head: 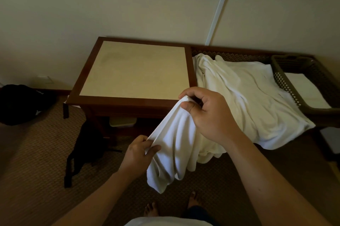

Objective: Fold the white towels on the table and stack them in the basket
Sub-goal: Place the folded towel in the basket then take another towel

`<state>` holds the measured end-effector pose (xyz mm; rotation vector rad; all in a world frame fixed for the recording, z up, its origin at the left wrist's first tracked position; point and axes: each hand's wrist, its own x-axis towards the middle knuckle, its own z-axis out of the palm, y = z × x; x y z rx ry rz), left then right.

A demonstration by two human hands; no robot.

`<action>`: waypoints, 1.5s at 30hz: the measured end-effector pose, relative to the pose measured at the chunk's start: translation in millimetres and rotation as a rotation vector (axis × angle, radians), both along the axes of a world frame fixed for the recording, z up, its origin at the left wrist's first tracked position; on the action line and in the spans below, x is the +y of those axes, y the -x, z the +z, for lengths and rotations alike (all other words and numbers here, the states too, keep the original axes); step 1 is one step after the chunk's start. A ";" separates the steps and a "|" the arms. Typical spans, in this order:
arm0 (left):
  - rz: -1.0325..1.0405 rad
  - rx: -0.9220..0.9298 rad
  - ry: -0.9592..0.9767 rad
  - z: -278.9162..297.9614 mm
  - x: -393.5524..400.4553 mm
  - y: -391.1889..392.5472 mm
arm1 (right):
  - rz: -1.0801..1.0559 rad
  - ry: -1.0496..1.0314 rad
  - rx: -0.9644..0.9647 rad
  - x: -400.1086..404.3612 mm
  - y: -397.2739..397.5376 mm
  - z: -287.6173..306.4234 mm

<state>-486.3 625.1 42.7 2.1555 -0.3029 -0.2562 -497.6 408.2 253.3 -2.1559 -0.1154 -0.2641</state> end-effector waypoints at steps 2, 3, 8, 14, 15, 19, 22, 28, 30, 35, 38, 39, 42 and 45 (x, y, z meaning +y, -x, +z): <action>0.023 0.060 -0.026 -4.4 3.2 2.6 | -0.014 -0.024 0.009 -1.8 2.9 0.3; 0.046 0.088 -0.038 -7.6 5.4 3.8 | -0.021 -0.032 0.010 -2.4 4.1 -0.4; 0.285 0.179 0.100 -18.7 17.7 12.9 | -0.056 -0.051 0.027 -2.5 7.4 -6.7; 0.439 -0.008 0.139 -9.3 29.7 13.5 | -0.084 -0.075 0.019 -2.9 10.4 -10.2; 0.449 -0.026 0.135 -7.4 32.0 11.5 | -0.084 -0.082 0.013 -3.8 10.8 -10.1; 0.572 0.189 0.135 13.5 52.3 -19.4 | -0.096 -0.106 0.029 -9.0 10.8 -16.7; 0.521 0.159 0.032 43.7 67.1 -43.3 | -0.234 -0.175 0.073 -20.8 8.9 -41.0; 0.431 0.003 -0.060 87.3 73.6 -61.9 | -0.539 -0.564 0.183 -37.8 13.0 -95.7; 0.399 0.022 -0.065 86.9 71.7 -64.8 | -0.538 -0.641 0.154 -32.5 13.2 -94.5; 0.166 -0.027 -0.248 79.8 68.7 -66.3 | -0.622 -0.569 -0.004 -17.3 4.3 -77.7; 0.113 0.033 -0.209 83.3 62.4 -60.4 | -0.576 -0.433 -0.107 -11.7 0.6 -64.1; 0.132 0.060 -0.150 87.9 57.7 -59.2 | -0.512 -0.360 -0.106 -12.1 -0.9 -60.1; 0.055 0.122 -0.029 111.5 36.8 -56.4 | -0.184 -0.056 0.111 -10.0 -4.8 -51.0; -0.133 0.098 0.064 139.9 8.7 -49.5 | 0.129 0.362 0.357 10.2 -8.6 -56.0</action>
